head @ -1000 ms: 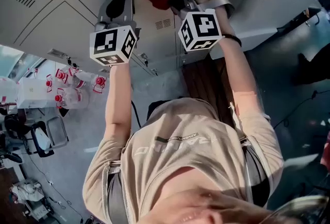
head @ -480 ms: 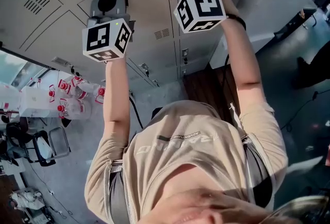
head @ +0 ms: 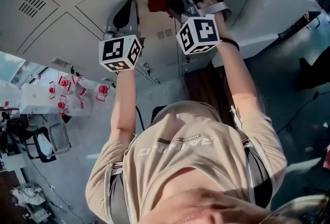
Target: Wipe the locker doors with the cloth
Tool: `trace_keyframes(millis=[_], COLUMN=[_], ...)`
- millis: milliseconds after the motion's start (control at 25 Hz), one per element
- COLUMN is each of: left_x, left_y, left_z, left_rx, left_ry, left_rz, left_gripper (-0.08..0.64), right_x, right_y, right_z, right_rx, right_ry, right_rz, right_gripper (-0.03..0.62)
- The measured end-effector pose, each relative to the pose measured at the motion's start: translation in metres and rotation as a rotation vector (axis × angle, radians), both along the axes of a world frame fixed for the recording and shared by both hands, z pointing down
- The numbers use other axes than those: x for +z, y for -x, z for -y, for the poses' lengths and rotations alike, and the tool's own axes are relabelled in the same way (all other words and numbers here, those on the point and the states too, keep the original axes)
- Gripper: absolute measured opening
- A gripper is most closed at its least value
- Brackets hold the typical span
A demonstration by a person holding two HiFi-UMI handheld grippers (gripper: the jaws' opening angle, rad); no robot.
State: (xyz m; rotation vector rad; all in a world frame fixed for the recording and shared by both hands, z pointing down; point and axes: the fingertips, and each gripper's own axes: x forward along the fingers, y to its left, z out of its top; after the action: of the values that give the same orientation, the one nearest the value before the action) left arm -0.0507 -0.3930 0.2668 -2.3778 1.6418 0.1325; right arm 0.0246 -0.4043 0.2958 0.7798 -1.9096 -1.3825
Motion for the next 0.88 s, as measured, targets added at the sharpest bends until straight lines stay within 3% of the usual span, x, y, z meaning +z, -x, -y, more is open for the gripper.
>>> trace_keyframes(millis=[160, 480, 680, 880], left_x=[0.039, 0.15, 0.184, 0.216], left_y=[0.005, -0.003, -0.013, -0.014], left_z=[-0.003, 0.001, 0.001, 0.0], left_rx=[-0.019, -0.014, 0.0, 0.005], left_ry=[0.028, 0.208, 0.255, 0.295], left_rz=[-0.011, -0.023, -0.002, -0.007], left_gripper=[0.004, 0.005, 0.004, 0.005], right_x=[0.078, 0.205, 0.261, 0.304], right_y=[0.008, 0.012, 0.007, 0.005], right_z=[0.0, -0.001, 0.001, 0.001], right_rx=[0.015, 0.052, 0.063, 0.069], right_ry=[0.129, 0.315, 0.44, 0.497], right_rz=[-0.075, -0.123, -0.138, -0.167], right_gripper=[0.054, 0.054, 0.054, 0.054])
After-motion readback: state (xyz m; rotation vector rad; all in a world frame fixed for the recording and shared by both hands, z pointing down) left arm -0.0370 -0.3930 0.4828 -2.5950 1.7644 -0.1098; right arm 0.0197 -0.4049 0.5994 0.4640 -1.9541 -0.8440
